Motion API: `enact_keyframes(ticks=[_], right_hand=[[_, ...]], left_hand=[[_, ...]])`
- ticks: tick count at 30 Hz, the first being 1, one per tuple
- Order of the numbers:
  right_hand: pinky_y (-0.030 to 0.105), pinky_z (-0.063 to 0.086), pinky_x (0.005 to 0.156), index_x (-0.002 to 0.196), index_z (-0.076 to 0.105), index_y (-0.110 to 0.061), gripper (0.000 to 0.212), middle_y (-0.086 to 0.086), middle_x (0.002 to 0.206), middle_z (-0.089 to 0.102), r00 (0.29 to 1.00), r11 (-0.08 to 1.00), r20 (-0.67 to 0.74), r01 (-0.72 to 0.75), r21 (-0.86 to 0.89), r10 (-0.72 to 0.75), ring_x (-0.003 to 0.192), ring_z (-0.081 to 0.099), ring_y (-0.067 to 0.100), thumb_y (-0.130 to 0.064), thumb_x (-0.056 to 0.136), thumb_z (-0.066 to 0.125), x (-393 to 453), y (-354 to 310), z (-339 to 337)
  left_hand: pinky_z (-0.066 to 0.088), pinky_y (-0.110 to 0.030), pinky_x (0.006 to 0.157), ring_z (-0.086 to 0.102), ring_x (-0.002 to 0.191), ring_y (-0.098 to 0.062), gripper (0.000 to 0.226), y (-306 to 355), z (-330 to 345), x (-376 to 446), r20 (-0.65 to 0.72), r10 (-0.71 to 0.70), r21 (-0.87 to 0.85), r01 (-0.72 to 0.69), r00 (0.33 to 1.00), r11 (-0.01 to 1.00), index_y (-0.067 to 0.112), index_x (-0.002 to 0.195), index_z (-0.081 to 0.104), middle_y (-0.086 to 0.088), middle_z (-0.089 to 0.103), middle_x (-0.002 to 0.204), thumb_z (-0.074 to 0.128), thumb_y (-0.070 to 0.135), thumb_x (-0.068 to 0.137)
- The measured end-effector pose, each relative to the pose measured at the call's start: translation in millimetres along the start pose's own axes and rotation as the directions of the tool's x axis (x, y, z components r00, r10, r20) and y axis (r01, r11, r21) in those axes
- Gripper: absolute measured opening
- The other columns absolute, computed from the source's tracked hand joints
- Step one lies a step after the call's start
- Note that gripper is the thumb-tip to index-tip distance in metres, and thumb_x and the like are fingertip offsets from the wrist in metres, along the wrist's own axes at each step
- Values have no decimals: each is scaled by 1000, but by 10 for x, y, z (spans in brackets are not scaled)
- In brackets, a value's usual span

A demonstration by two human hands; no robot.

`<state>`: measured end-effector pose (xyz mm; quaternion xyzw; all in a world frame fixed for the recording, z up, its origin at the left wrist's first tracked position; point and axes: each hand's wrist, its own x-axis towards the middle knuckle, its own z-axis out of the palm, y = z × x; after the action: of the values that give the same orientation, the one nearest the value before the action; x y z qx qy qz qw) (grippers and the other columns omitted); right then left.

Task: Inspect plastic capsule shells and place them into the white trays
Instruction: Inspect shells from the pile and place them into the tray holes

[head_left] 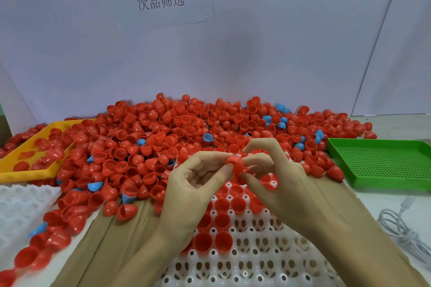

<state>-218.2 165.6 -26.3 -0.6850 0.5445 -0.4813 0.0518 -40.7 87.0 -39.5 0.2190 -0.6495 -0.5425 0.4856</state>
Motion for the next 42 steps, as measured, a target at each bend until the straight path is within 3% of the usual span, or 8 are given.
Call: enact_keyframes(ticks=[7, 12, 16, 18, 20, 26, 34, 42], right_hand=[[16, 52, 58, 120, 68, -26, 27, -16, 83, 71, 985, 931, 54, 174, -320, -165, 63, 60, 3, -9, 98, 71, -13, -53, 7], [24, 58, 73, 113, 72, -25, 20, -17, 95, 76, 995, 988, 28, -87, -128, 91, 86, 73, 2, -12, 97, 73, -19, 35, 8], [6, 51, 81, 104, 74, -28, 19, -23, 88, 77, 979, 979, 11, -204, 9, 204, 92, 71, -10, -13, 93, 78, -16, 187, -5], [8, 53, 82, 103, 75, -29, 20, -25, 89, 77, 977, 977, 25, -214, 24, 213, 89, 73, -6, -13, 92, 79, -4, 265, -1], [16, 56, 80, 103, 75, -30, 20, -18, 86, 78, 974, 975, 46, -223, 23, 222, 84, 75, 2, -13, 93, 78, 21, 331, -10], [23, 57, 70, 101, 73, -40, 20, -13, 86, 78, 953, 966, 157, -257, -32, 259, 79, 75, 10, -21, 95, 76, -78, 288, -109], [13, 50, 68, 105, 74, -30, 9, -14, 79, 69, 861, 960, 449, -145, -238, 241, 79, 65, 1, -25, 98, 73, -353, -86, -52], [17, 53, 70, 106, 74, -25, 11, -6, 80, 68, 838, 952, 488, -115, -282, 246, 80, 66, 12, -27, 96, 77, -274, -142, -15]], left_hand=[[61, -30, 84, 77, 90, -28, 22, -58, 7, 10, -42, -143, -40, 141, 989, 989, 20, 102, 81, -12, 79, 93, 76, 38, 90], [61, -28, 76, 76, 89, -27, 39, -65, -24, 38, 60, -252, -94, 257, 966, 962, 20, 105, 81, -16, 77, 91, 52, 46, 104], [58, -30, 69, 70, 75, -19, 29, -189, -129, 81, 40, -12, 402, -5, 999, 916, 29, 94, 77, 2, 75, 82, 54, 44, 105], [53, -27, 80, 63, 85, -12, 16, -267, -238, 115, 150, 167, 735, -222, 975, 641, 30, 99, 71, 14, 68, 88, 59, 38, 105], [49, -31, 94, 54, 100, -7, 20, -341, -333, 153, 280, 159, 859, -322, 947, 399, 25, 112, 69, 16, 60, 104, 59, 40, 104], [35, -34, 114, 40, 124, -6, 53, -447, -410, 198, 346, -12, 867, -315, 938, 386, 30, 133, 59, 16, 47, 125, 41, 66, 98], [47, -29, 95, 56, 109, -14, 35, -390, -349, 142, 446, 116, 870, -460, 888, 179, 21, 119, 70, 7, 62, 114, 53, 47, 103], [43, -24, 92, 51, 101, -7, 23, -415, -357, 150, 421, 134, 857, -442, 897, 265, 23, 110, 70, 12, 60, 107, 55, 39, 105]])
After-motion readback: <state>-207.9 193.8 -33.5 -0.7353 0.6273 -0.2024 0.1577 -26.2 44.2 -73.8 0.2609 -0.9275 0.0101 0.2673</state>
